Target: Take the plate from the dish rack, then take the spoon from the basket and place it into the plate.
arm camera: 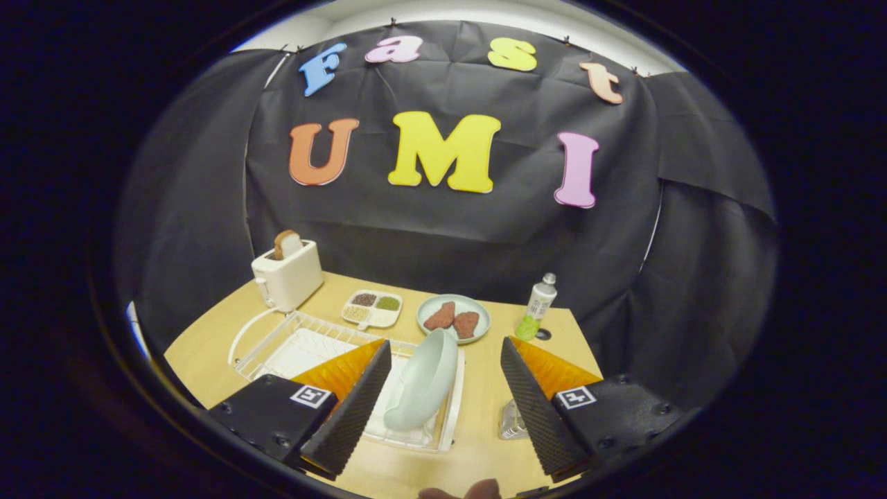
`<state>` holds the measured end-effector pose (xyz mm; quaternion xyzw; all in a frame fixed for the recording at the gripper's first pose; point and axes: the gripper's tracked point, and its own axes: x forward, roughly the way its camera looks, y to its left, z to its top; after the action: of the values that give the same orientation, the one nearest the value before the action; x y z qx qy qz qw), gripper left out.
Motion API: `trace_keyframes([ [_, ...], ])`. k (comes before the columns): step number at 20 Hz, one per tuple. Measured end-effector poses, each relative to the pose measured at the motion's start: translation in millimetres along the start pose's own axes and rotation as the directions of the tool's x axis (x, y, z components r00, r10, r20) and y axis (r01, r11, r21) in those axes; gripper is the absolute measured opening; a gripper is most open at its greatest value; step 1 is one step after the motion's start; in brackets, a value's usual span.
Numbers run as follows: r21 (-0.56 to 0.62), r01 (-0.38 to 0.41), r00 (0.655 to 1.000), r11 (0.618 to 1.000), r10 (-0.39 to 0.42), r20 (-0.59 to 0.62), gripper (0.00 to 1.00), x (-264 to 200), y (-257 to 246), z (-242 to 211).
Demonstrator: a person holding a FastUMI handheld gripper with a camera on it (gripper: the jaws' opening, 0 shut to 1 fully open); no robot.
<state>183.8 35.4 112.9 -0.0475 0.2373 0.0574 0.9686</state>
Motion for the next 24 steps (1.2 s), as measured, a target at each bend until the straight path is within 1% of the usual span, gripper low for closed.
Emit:
trace_keyframes([
  [3,0.011,0.020,0.995,1.000,-0.019,-0.103,1.00,30,-7,-4],
  [7,0.061,-0.013,0.973,0.998,0.026,-0.228,1.00,64,2,-21],
  [8,0.080,-0.004,0.967,0.997,0.024,-0.253,1.00,75,1,-26],
  [10,0.105,0.004,0.949,0.994,0.030,-0.314,1.00,95,3,-36],
  [12,0.106,0.015,0.926,0.994,0.026,-0.377,0.99,109,5,-47],
  [14,0.104,0.036,0.913,0.994,0.010,-0.408,0.98,119,6,-51],
  [15,0.102,0.044,0.908,0.994,0.003,-0.418,0.93,123,7,-51],
  [16,0.104,0.053,0.903,0.993,-0.003,-0.430,0.92,127,7,-54],
  [19,0.128,0.077,0.885,0.989,-0.009,-0.466,0.82,137,7,-63],
  [24,0.162,0.139,0.854,0.977,-0.036,-0.519,0.52,140,13,-75],
])
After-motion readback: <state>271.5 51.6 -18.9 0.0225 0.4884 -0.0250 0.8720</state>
